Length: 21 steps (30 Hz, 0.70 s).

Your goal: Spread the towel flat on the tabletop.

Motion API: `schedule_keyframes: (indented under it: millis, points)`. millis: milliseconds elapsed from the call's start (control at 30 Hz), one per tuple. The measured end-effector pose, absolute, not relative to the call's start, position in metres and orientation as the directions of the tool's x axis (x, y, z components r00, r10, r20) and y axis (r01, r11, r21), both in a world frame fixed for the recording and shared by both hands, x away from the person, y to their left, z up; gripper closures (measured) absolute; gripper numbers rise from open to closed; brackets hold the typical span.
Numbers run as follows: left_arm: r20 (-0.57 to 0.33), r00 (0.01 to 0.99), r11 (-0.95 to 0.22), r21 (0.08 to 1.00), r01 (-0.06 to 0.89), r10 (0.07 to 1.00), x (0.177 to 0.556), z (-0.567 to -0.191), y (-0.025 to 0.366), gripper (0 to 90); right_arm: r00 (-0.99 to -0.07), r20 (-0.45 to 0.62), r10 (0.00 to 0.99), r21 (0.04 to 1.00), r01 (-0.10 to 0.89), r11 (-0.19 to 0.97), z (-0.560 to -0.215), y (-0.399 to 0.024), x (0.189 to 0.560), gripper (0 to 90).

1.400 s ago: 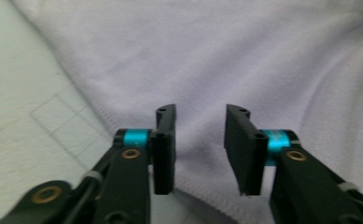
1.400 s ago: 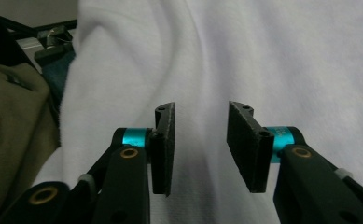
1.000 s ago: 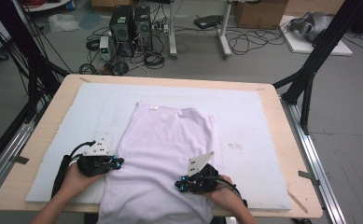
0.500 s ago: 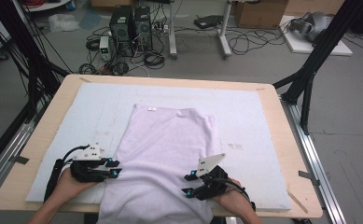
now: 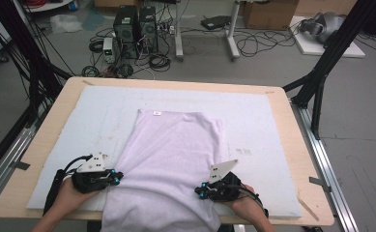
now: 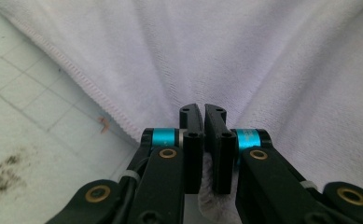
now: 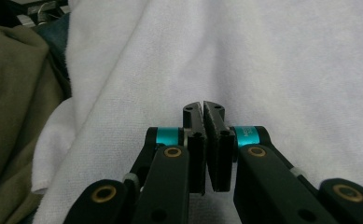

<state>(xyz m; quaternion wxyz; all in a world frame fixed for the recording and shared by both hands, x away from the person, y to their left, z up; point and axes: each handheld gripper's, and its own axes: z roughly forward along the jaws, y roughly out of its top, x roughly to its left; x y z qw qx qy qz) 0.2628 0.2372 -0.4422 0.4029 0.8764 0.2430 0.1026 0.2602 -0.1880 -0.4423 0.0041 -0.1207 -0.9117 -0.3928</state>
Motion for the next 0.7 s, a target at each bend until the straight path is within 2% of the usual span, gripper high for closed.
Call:
schedule_keyframes:
  millis: [433,500,533,600,700]
  points:
    - [-0.022,0.876,-0.560,0.761,0.327,0.482,0.235,-0.434,0.246,85.4,-0.981,0.128,0.145,0.741,0.191,0.644,-0.434,-0.189,0.239,86.7]
    - [-0.035,0.875,-0.541,0.773,0.330,0.483,0.239,-0.432,0.246,82.9,-0.977,0.143,0.160,0.759,0.212,0.615,-0.431,-0.192,0.243,79.5]
    - [-0.041,0.869,-0.528,0.780,0.336,0.493,0.243,-0.430,0.246,78.0,-0.972,0.140,0.191,0.774,0.227,0.591,-0.427,-0.196,0.248,75.2]
    - [-0.037,0.859,-0.512,0.790,0.338,0.510,0.253,-0.426,0.245,71.8,-0.964,0.118,0.237,0.786,0.237,0.572,-0.420,-0.201,0.260,72.6]
    - [-0.027,0.843,-0.485,0.809,0.334,0.537,0.271,-0.421,0.241,68.0,-0.948,0.087,0.307,0.790,0.254,0.558,-0.413,-0.207,0.282,68.0]
